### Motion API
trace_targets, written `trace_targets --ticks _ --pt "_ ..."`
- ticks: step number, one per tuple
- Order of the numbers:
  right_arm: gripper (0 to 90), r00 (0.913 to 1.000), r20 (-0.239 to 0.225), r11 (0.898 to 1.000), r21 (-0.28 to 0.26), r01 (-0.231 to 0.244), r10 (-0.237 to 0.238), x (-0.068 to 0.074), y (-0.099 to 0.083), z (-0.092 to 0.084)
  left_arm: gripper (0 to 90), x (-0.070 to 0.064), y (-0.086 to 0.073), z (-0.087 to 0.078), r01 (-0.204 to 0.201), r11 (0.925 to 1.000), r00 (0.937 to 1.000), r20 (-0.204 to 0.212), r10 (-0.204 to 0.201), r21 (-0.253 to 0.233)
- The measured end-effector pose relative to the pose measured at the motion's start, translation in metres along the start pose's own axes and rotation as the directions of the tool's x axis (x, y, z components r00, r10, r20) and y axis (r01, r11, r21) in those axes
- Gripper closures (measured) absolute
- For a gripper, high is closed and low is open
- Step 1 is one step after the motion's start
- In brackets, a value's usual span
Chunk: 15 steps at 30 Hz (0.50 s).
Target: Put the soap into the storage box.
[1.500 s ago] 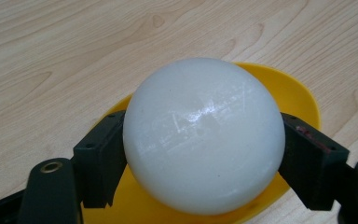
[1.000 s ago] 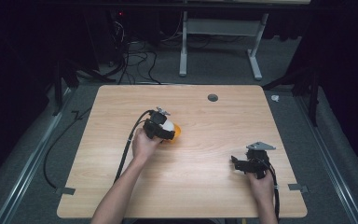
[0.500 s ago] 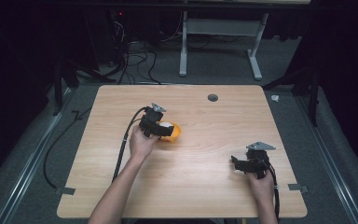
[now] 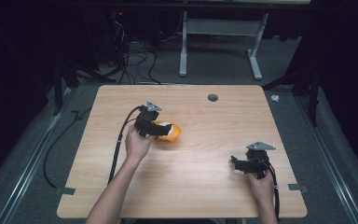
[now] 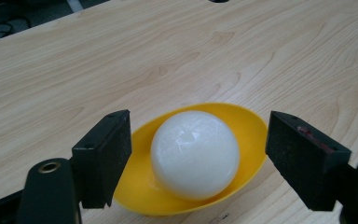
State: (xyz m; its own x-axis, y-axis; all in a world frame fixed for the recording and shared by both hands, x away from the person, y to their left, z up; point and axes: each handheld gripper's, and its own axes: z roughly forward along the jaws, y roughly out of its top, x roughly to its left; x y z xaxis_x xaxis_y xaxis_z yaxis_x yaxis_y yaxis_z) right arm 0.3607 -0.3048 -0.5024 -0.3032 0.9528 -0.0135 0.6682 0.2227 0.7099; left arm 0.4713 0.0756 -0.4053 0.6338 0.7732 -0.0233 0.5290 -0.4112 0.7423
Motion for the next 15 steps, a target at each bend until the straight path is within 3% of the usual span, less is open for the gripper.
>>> trace_targets --ticks 15 --pt "18.5 1.0000 0.001 1.000 0.000 0.002 -0.002 0.000 0.000 0.000 23.4 0.006 -0.009 -0.022 0.024 0.9990 0.9997 -0.003 -0.024 -0.037"
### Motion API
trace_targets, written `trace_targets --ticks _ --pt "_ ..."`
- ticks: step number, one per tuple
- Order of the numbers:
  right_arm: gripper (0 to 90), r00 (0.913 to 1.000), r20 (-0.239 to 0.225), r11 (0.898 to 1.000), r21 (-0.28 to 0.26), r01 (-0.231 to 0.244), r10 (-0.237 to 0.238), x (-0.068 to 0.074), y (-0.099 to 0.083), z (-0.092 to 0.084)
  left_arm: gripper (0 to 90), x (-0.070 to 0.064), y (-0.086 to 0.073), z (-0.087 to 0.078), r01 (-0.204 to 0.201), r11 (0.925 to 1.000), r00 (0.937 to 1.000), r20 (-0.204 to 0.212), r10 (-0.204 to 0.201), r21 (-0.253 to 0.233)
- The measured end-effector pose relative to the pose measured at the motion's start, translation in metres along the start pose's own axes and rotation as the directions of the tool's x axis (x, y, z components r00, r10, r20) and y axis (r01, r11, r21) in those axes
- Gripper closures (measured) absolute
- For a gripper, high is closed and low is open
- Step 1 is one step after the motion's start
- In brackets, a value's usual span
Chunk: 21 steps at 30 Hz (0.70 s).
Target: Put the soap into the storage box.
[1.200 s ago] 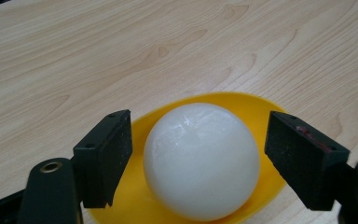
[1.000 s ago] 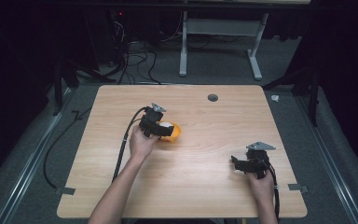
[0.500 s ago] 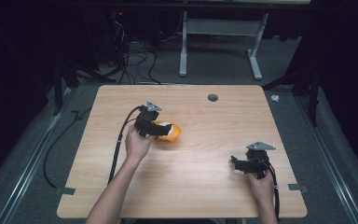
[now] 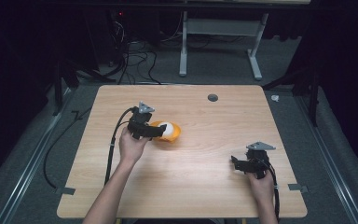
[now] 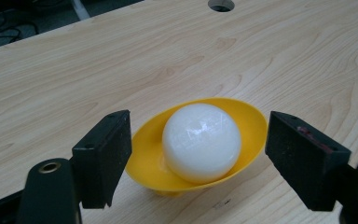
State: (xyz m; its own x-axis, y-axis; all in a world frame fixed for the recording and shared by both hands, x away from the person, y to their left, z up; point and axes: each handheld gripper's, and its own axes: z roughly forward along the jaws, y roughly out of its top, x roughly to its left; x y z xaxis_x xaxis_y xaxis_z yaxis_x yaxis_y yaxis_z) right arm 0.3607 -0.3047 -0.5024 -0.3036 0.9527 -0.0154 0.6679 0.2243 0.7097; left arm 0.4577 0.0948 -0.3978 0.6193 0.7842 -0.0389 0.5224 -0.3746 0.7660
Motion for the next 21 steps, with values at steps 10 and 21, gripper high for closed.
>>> trace_targets --ticks 10,21 --pt "18.5 1.0000 0.000 1.000 0.000 0.000 0.000 0.000 0.000 0.000 23.1 -0.001 -0.003 -0.011 -0.004 0.9999 1.0000 -0.002 0.004 -0.009" --pt "18.5 1.0000 -0.001 1.000 0.000 0.002 -0.002 0.000 0.000 0.000 23.1 0.004 -0.012 -0.025 0.016 0.9995 0.9998 -0.012 -0.016 -0.029"
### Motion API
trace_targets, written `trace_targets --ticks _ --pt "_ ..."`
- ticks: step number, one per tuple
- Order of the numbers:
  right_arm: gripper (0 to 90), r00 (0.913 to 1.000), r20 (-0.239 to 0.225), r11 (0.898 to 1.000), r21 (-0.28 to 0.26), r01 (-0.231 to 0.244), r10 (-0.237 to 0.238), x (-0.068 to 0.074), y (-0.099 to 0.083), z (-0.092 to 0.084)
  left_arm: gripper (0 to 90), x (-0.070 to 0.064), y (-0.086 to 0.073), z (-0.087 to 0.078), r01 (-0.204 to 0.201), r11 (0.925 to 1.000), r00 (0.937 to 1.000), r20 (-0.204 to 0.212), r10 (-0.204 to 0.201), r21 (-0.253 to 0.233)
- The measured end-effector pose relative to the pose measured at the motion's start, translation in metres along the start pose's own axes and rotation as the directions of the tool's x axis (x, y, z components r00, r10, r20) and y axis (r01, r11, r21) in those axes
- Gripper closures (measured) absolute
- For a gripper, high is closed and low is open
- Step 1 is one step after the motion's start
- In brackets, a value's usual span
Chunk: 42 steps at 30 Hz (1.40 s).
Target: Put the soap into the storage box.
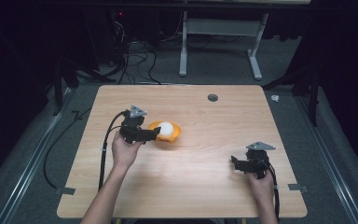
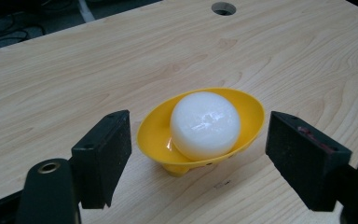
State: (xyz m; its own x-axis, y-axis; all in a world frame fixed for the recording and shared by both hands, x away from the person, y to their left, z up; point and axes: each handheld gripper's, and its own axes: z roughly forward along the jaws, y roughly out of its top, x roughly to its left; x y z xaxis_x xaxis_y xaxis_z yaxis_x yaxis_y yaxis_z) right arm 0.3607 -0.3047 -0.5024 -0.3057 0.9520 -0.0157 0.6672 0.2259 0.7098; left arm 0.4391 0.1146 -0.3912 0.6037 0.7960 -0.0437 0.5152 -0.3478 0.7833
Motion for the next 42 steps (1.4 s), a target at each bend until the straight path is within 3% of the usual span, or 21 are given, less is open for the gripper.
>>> trace_targets --ticks 13,42 --pt "18.5 1.0000 0.000 1.000 0.000 0.000 0.000 0.000 0.000 0.000 23.1 0.005 -0.010 -0.013 0.012 0.9999 0.9998 -0.014 -0.012 -0.010" --pt "18.5 1.0000 0.000 1.000 0.000 0.000 0.000 0.000 0.000 0.000 22.8 0.018 -0.039 -0.037 0.083 0.9961 0.9958 -0.036 -0.084 -0.031"
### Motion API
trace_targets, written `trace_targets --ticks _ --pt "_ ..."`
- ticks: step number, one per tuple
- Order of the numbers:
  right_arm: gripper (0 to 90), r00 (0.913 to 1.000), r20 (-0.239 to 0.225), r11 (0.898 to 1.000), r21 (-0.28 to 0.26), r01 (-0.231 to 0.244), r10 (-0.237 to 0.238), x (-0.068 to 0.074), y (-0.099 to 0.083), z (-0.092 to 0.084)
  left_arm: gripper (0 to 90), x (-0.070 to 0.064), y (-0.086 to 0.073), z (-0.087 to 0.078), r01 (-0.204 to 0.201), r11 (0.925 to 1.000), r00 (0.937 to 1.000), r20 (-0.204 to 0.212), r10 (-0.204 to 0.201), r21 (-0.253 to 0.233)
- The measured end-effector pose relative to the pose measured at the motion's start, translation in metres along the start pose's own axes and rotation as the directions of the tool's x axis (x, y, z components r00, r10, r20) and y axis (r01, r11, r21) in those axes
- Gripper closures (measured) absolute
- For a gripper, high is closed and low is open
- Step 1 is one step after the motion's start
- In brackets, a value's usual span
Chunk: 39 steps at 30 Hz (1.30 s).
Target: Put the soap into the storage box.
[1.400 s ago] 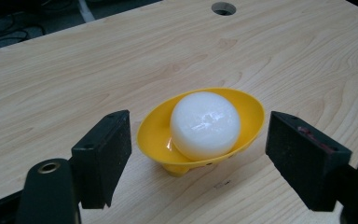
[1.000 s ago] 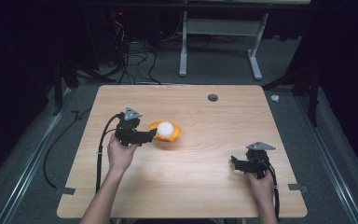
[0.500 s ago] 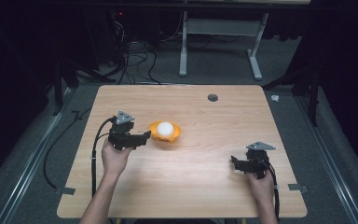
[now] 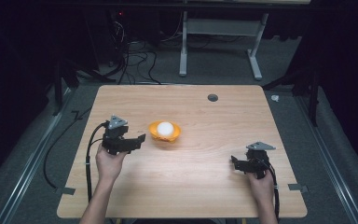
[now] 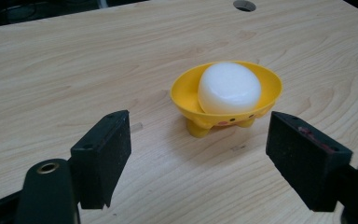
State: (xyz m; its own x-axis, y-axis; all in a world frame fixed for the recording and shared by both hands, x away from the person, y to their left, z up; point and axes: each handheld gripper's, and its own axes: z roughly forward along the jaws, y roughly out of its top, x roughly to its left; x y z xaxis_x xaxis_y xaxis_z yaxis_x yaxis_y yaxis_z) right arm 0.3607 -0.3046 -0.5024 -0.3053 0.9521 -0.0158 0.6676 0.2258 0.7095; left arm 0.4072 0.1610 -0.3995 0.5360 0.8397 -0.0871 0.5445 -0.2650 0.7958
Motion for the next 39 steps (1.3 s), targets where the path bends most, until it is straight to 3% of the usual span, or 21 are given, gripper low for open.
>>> trace_targets --ticks 17,31,39 --pt "18.6 1.0000 0.001 1.000 0.001 -0.002 0.002 0.000 0.000 0.000 21.9 0.001 -0.018 -0.013 -0.018 0.9998 0.9998 0.006 0.018 0.009" --pt "18.5 1.0000 0.001 1.000 0.001 -0.005 0.005 0.000 0.000 0.000 21.7 0.009 -0.036 -0.016 0.043 0.9991 0.9990 0.012 -0.043 0.001" --pt "18.6 1.0000 0.001 1.000 0.002 -0.003 0.003 0.000 0.000 0.000 21.8 0.011 -0.045 -0.015 0.056 0.9983 0.9984 0.009 -0.056 0.013"
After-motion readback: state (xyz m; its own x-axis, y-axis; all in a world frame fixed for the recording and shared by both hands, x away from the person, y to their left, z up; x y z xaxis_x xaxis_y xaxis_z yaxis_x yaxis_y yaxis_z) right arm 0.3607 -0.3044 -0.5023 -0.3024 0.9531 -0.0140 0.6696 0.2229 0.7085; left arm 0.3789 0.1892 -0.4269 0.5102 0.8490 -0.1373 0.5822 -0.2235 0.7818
